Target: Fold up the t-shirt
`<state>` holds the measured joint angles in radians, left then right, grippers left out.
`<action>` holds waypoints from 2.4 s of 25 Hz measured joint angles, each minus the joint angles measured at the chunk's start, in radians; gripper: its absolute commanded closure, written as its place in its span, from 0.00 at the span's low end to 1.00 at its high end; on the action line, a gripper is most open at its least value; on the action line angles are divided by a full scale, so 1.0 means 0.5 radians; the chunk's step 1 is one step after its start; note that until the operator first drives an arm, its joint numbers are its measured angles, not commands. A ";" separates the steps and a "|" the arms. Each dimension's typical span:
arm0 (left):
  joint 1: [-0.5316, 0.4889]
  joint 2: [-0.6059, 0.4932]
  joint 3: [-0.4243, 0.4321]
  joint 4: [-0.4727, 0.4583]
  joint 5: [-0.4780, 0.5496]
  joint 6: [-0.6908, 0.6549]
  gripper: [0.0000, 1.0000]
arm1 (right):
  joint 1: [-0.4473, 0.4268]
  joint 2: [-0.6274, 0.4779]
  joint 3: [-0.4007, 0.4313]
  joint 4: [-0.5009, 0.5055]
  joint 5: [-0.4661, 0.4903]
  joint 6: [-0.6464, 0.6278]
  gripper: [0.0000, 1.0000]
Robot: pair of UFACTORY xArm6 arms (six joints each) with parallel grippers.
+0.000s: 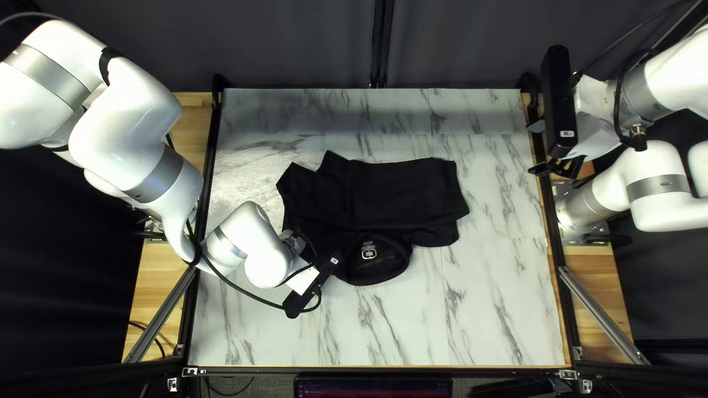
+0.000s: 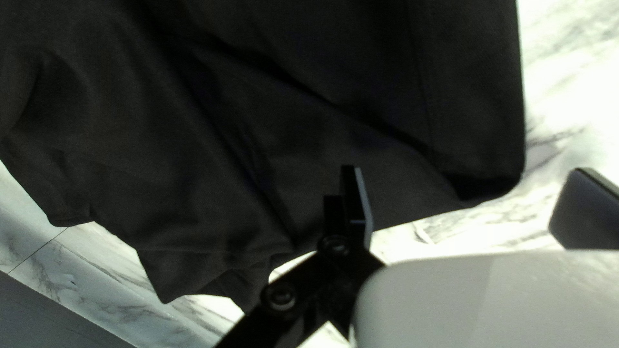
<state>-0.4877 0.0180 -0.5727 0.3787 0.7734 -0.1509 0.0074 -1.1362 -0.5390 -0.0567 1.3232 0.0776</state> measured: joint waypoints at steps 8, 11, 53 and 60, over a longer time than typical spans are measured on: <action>0.004 0.014 -0.002 -0.010 -0.021 0.009 0.98 | 0.000 0.000 0.000 0.000 0.000 0.000 0.00; 0.004 0.017 -0.002 -0.018 -0.026 0.015 1.00 | 0.000 0.000 0.000 0.000 0.000 0.000 0.00; -0.095 0.108 -0.127 0.119 0.117 -0.244 0.00 | 0.000 0.000 0.000 0.000 0.000 0.000 0.00; -0.122 0.128 -0.105 0.245 0.126 -0.373 0.05 | 0.000 0.000 0.000 0.000 0.000 0.000 0.00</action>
<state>-0.5485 0.0821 -0.6252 0.5012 0.8364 -0.3374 0.0074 -1.1362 -0.5390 -0.0567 1.3232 0.0776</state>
